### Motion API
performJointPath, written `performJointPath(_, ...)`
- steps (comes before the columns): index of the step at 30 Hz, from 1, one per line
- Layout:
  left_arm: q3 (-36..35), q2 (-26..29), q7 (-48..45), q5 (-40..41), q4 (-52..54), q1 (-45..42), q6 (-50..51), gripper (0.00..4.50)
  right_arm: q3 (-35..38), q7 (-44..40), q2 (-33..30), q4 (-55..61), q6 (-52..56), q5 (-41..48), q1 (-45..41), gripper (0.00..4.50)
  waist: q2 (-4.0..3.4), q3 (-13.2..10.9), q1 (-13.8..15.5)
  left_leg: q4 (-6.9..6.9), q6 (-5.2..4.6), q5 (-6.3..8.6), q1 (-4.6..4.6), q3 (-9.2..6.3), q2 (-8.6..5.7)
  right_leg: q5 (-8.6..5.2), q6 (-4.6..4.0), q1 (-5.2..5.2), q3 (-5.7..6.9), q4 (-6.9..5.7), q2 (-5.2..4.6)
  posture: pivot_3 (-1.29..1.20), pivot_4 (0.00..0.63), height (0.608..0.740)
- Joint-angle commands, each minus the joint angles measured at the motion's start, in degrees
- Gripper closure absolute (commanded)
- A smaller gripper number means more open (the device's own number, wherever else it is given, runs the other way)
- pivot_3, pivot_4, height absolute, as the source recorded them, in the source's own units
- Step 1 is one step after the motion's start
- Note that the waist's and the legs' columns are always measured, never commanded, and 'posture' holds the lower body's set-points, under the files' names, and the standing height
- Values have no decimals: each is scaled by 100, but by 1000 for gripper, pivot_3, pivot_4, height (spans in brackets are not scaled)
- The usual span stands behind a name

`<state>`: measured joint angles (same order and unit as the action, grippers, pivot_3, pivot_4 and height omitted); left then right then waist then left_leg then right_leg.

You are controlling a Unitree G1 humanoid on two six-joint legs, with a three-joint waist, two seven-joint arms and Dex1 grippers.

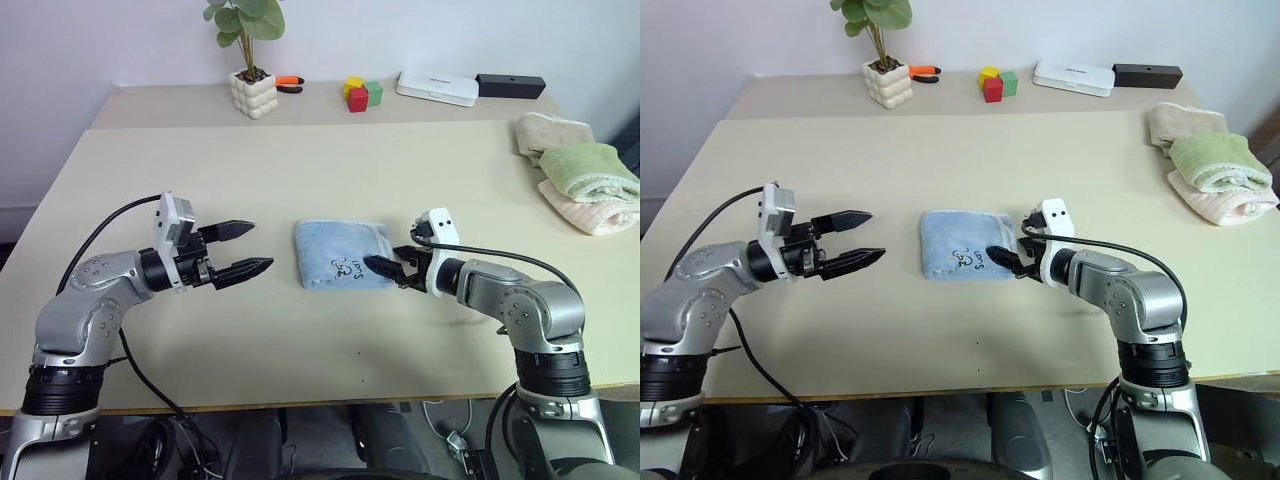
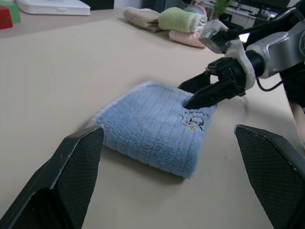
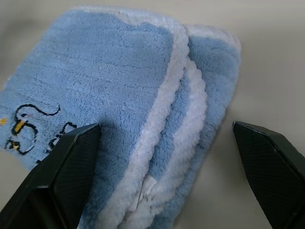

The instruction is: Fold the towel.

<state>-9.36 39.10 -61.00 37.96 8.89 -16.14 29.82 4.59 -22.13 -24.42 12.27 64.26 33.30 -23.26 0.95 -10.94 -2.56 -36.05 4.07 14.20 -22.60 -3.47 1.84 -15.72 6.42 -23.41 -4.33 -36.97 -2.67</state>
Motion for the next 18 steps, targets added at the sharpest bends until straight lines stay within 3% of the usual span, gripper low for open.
performJointPath(1, -151, 2, 84, 118, 234, 24, -6, 14, 130, 62, 181, -74, 189, 134, -138, 0, 0, 0, -7, 0, 0, 0, 0, 0, 1, 0, 0, 0, 0, 0, 1, 0, 150, 740)
performJointPath(3, -145, -83, 192, 94, 289, 52, -39, 14, 336, 70, 369, -194, 518, 376, -241, 0, 0, 0, -13, 0, 0, 0, 1, 0, 1, 0, 1, 0, 0, -1, 1, 0, 150, 740)
performJointPath(6, -159, -195, 330, 79, 354, 111, -79, 0, 595, 12, 625, -343, 996, 714, -399, 827, 0, 0, -14, 1, 0, 0, 2, 0, 3, 6, 11, 0, 0, -2, 3, 0, 150, 740)
performJointPath(13, -139, -427, 654, 47, 537, 173, -132, 0, 1021, 133, 906, -716, 1379, 935, -692, 4474, -3, -2, 3, 1, -1, 1, -2, 0, 3, 9, 16, -3, 0, -2, 3, 0, 150, 740)
performJointPath(18, -74, -556, 666, 7, 360, 65, -248, 0, 1778, 563, 1160, -940, 1282, 1039, -922, 4474, -4, -3, -1, 1, -1, 1, -3, 0, 2, 9, 16, -3, 0, -1, 2, 0, 150, 740)
